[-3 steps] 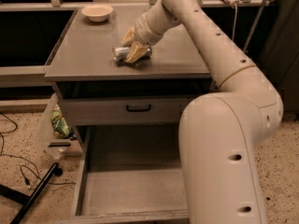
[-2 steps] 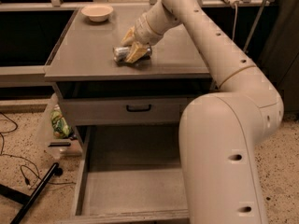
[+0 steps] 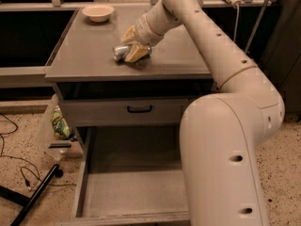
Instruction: Pick redbull can from middle drawer and place on counter
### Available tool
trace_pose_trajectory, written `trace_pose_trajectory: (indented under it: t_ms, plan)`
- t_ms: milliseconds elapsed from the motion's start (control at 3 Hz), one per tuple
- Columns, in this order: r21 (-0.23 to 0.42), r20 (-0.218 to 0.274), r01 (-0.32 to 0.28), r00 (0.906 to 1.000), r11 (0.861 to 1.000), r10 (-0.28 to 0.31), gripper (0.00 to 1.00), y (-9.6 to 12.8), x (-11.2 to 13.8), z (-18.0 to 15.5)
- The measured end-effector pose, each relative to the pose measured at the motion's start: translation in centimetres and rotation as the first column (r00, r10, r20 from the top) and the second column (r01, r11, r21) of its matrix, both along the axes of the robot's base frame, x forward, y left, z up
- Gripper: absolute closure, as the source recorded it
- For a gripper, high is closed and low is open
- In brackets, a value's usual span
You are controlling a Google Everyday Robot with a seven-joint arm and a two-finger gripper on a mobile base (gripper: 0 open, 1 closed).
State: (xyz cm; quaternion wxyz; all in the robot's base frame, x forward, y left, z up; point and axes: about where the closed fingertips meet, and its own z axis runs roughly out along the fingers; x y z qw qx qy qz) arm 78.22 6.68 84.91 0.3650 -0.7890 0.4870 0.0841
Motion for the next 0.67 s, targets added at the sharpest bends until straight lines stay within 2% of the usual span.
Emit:
trace_pose_trajectory:
  t_ms: [333,667]
  plan:
    - [0.0,0.0,0.0,1.0,1.0,0.0,0.0,0.01,0.0,-0.01]
    - [0.0,0.0,0.0,1.0,1.0,0.0,0.0,0.01,0.0,-0.01]
